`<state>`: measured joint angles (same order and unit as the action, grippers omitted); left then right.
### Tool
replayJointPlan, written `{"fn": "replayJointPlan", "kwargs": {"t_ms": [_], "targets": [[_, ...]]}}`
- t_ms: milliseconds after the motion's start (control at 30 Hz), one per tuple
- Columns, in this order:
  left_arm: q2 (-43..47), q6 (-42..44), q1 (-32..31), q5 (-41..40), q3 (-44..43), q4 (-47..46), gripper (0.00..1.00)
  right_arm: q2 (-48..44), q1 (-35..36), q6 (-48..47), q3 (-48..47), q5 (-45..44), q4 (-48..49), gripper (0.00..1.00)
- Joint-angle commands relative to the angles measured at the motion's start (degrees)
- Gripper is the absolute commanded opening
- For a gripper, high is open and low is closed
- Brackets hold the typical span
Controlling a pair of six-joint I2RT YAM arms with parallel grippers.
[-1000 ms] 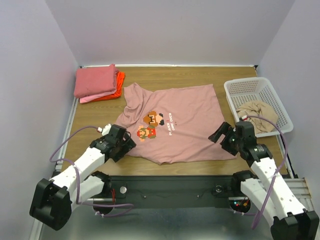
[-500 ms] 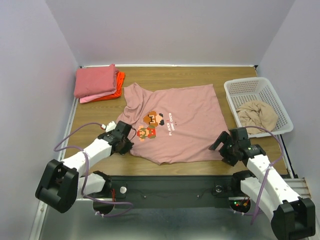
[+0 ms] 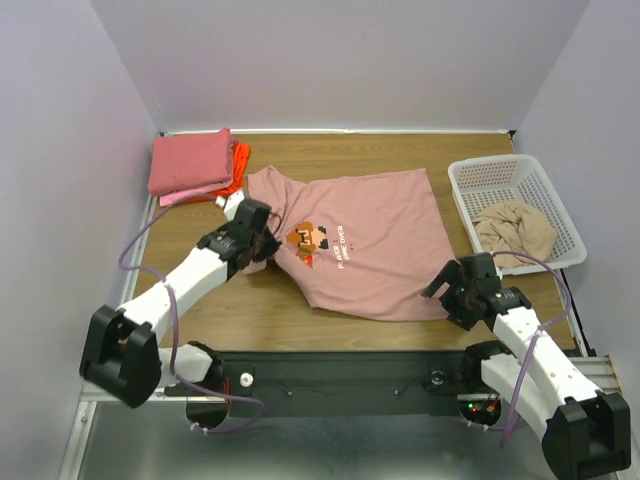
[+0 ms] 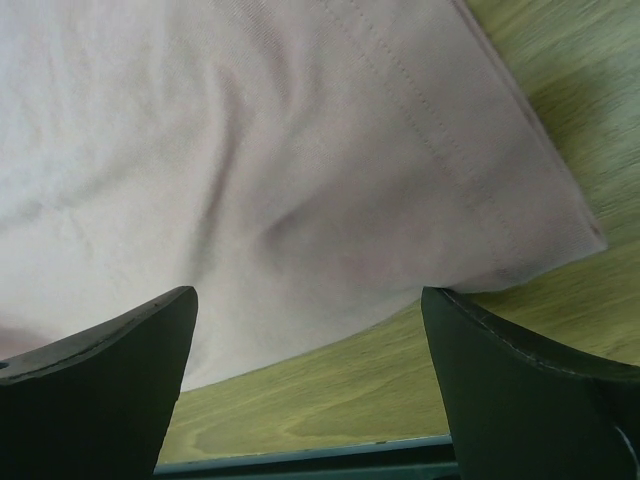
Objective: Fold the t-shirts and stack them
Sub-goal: Flatten the tshirt out
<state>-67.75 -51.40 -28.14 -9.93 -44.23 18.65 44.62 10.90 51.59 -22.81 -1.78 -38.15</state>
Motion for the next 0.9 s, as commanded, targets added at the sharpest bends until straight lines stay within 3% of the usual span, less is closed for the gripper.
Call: {"fn": "replayJointPlan", "kwargs": {"t_ms": [0, 167, 200, 300, 367, 467, 500, 600, 633, 667, 867], "targets": [[-11.39, 6.82, -0.34, 0.7, -12.42, -5.99, 0.0, 0.99, -0.26, -0.79, -2.94, -3.67, 1.5, 1.0], [-30.04, 13.93, -0.42, 1.14, -32.99, -2.06, 0.0, 2.57, -0.26, -0.97, -2.86, -3.49, 2.2, 1.0], [-37.12, 14.65, -0.42, 1.49, -37.29, -0.22, 0.0, 2.75, -0.35, -1.06, -2.77, -3.41, 2.38, 1.0], [-49.1, 18.51, -0.6, 3.33, -57.39, 3.13, 0.02, 3.02, -0.26, -1.06, -2.16, -3.32, 2.99, 1.0], [-53.78, 20.36, -0.6, 3.08, -63.93, 3.05, 0.27, 3.1, -0.26, -1.06, -1.98, -3.32, 3.34, 1.0], [-65.19, 23.09, -0.6, 3.86, -80.54, 10.49, 0.49, 3.45, -0.26, -1.32, -1.89, -3.14, 3.43, 1.0], [-66.28, 23.88, -0.69, 4.48, -85.28, 11.66, 0.5, 3.46, -0.26, -1.49, -1.98, -3.05, 3.43, 1.0], [-64.2, 24.5, -1.12, 5.19, -83.76, 10.28, 0.51, 3.37, -0.26, -1.58, -1.89, -3.05, 3.52, 1.0], [-62.79, 24.68, -1.21, 4.84, -79.22, 9.13, 0.53, 3.37, -0.26, -1.5, -1.89, -3.05, 3.61, 1.0], [-59.12, 24.76, -1.3, 4.66, -76.56, 7.03, 0.94, 3.19, -0.35, -1.58, -1.89, -3.05, 3.61, 1.0], [-43.48, 23.28, -2.18, 6.06, -52.4, -0.26, 0.95, 2.75, -0.26, -1.85, -1.28, -2.88, 3.79, 1.0]]}}
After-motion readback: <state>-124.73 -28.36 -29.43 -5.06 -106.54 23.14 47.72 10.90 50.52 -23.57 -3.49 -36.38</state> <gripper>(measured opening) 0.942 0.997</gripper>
